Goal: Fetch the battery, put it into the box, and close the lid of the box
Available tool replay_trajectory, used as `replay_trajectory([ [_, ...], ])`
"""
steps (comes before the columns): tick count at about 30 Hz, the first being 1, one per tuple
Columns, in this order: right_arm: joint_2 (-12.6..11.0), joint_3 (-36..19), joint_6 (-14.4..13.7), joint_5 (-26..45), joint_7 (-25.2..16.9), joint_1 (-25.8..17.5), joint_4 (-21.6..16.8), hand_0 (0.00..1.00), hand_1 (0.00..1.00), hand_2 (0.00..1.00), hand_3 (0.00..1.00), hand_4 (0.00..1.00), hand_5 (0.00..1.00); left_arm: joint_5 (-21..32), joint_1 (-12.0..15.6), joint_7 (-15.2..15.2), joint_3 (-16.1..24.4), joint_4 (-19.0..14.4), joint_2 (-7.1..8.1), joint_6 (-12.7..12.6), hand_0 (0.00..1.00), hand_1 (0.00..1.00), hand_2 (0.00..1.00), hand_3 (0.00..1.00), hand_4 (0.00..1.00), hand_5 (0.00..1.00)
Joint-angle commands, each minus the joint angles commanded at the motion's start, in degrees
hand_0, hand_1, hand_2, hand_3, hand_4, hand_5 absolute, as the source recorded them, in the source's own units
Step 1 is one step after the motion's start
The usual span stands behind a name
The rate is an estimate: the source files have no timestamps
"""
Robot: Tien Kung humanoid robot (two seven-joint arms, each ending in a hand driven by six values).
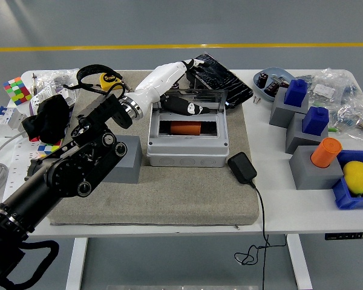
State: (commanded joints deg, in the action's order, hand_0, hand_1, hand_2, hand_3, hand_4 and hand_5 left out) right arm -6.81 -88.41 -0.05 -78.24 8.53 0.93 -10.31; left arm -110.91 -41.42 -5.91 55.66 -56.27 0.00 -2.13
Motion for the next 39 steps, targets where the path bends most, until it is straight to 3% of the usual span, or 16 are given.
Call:
replay_trajectory([
  [14, 0.02, -0.30, -0.01, 0.04, -0.22, -0.34, 0.00, 0.631, 0.624, 0.643, 0.559, 0.985, 0.428, 1.69, 3.03, 8.85, -6.10, -7.35, 0.00, 5.32, 0.824, 0.833, 0.836, 0.854, 0.998, 0.409],
  [26, 0.09, -0.30, -0.03, 0.04, -0.39, -0.47, 0.00, 0.632, 0.624, 0.642, 0.558, 0.985, 0.428, 2.40, 5.17, 10.07, -8.83, -9.99, 0.00, 5.63, 0.808, 0.827, 0.836, 0.848, 0.998, 0.395],
  [39, 0.22, -0.92, -0.17, -0.27, -0.57, -0.59, 0.00, 0.631, 0.623, 0.642, 0.558, 0.985, 0.428, 4.41, 7.45, 11.00, -8.85, -13.24, 0.00, 6.52, 0.800, 0.825, 0.835, 0.849, 0.998, 0.396],
])
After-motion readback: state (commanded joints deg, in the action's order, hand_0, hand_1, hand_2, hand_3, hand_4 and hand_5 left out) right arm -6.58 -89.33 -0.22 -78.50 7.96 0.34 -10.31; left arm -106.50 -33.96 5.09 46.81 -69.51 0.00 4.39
